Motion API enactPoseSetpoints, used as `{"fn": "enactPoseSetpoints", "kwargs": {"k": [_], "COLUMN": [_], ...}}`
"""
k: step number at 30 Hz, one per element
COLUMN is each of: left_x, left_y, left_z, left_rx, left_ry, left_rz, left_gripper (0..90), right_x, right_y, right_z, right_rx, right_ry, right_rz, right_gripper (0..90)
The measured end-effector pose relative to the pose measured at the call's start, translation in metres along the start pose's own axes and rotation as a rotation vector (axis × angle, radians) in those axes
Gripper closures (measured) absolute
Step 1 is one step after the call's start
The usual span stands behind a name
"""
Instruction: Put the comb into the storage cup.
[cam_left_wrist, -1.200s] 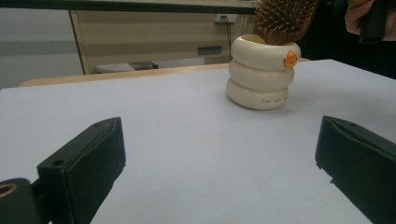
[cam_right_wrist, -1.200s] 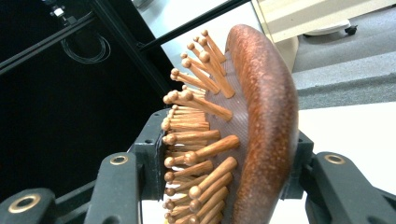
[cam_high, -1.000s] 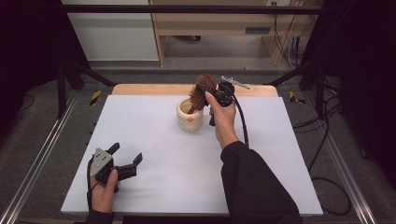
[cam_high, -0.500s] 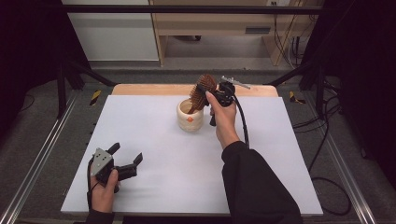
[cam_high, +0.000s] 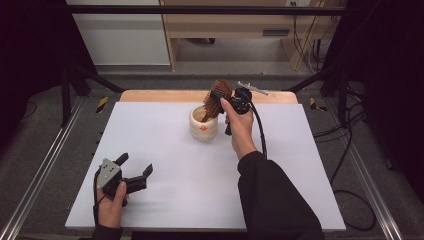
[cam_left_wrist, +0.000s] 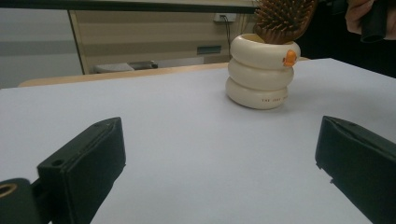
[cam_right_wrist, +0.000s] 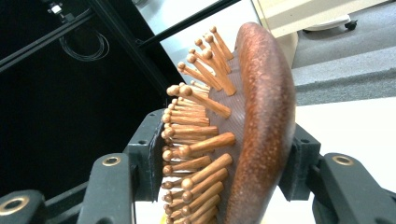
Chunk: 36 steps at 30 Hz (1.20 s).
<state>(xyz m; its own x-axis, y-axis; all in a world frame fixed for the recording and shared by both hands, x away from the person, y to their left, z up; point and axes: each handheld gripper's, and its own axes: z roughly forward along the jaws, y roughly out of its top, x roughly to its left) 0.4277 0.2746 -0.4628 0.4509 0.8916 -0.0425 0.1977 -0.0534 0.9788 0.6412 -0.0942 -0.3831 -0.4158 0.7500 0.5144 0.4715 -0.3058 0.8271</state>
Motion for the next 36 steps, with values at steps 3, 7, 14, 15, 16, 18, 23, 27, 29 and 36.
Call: {"fn": "enactPoseSetpoints", "kwargs": {"k": [3,7,14,15,16,18,23,27,29,36], "left_x": [0.0,-0.0001,-0.0001,-0.0001,0.0,0.0001,-0.0001,0.0,0.0,0.0], "left_y": [0.0,0.0,-0.0001,-0.0001,-0.0001,-0.0001,0.0,0.0,-0.0001,-0.0001], "left_z": [0.0,0.0001,0.0001,0.0001,0.0001,0.0001,0.0,0.0,0.0001,0.0], "left_rx": [0.0,0.0,0.0,0.0,0.0,0.0,0.0,0.0,0.001,0.001], "left_ry": [0.0,0.0,-0.001,-0.001,0.0,0.0,0.0,0.0,0.0,0.0], "left_rz": [0.0,0.0,0.0,0.0,0.0,0.0,0.0,0.0,0.0,0.0], "left_gripper": [1.6,1.6,1.6,1.6,1.6,1.6,1.6,1.6,1.6,1.6], "right_x": [-0.0013,-0.0014,-0.0017,-0.0017,-0.0019,-0.0026,-0.0025,-0.0028,-0.003,-0.0025], "right_y": [0.0,0.0002,0.0002,0.0003,0.0004,0.0005,0.0003,0.0005,0.0007,0.001], "right_z": [0.0002,0.0001,-0.0001,-0.0002,-0.0003,-0.0005,-0.0007,-0.0011,-0.0012,-0.0015], "right_rx": [0.001,0.003,0.006,0.007,0.008,0.008,0.013,0.018,0.018,0.015], "right_ry": [0.001,0.002,0.003,0.002,0.002,0.004,0.007,0.015,0.016,0.018], "right_rz": [0.0,0.001,-0.002,0.0,0.0,-0.001,0.0,0.001,-0.001,-0.003], "right_gripper": [43.4,43.4,42.8,42.6,42.5,42.3,41.5,39.1,38.1,34.0]}}
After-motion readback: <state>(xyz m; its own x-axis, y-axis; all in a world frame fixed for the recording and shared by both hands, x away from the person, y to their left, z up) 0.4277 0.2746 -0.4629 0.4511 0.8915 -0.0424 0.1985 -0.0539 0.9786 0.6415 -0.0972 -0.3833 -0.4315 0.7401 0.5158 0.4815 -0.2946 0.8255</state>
